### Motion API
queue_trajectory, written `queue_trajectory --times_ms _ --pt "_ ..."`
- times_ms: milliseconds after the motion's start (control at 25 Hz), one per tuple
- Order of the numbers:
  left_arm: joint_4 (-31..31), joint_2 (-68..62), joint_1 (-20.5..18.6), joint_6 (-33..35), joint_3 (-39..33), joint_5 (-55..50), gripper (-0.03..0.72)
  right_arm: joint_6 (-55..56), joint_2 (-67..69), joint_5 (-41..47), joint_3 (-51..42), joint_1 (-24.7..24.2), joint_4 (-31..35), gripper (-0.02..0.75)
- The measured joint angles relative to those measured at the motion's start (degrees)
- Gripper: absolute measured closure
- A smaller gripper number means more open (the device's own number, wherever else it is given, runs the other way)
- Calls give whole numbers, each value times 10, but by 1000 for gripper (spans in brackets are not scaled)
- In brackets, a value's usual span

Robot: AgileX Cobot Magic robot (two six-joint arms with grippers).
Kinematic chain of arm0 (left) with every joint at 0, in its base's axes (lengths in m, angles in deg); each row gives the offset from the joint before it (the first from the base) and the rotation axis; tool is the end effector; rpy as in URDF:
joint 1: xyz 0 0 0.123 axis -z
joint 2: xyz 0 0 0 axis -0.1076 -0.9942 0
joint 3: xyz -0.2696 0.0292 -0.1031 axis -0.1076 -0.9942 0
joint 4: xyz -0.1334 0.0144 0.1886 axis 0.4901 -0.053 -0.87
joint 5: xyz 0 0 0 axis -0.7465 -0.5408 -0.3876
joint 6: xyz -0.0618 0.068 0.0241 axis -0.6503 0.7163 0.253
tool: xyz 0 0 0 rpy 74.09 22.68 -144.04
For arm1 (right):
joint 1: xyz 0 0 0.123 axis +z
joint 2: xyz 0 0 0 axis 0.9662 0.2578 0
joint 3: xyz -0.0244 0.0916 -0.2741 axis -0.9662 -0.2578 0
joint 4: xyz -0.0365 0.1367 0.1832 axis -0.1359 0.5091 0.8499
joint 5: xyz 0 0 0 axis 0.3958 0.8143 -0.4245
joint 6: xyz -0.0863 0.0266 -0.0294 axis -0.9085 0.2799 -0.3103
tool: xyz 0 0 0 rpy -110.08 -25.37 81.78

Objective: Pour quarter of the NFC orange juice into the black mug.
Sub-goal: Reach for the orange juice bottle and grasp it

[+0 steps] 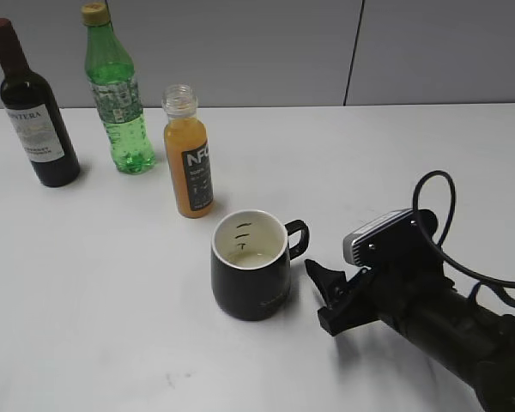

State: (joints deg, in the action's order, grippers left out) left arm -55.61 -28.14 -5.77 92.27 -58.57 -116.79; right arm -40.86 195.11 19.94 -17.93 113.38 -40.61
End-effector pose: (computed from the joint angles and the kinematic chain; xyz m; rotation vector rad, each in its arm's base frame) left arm -0.0243 0.0057 0.2585 0.0477 2.0794 0.1006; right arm 0.2226 0.1502 0.0977 -0.4984 1.8849 0.2392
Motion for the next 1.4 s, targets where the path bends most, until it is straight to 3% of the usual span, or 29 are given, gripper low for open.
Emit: queue_trajectory --times_ms 480,880,1160,1280,1400 --pt "0 0 0 0 0 0 457 -25 -248 24 -77 0 5 150" --pt "0 0 0 0 0 0 457 -132 -398 440 -22 0 35 150" --pt "0 0 0 0 0 0 457 -130 -449 731 56 -2 36 150" --pt "0 0 0 0 0 0 457 -87 -465 817 69 -2 2 150" --pt "0 0 0 0 0 0 457 -3 -481 898 79 -3 -72 150"
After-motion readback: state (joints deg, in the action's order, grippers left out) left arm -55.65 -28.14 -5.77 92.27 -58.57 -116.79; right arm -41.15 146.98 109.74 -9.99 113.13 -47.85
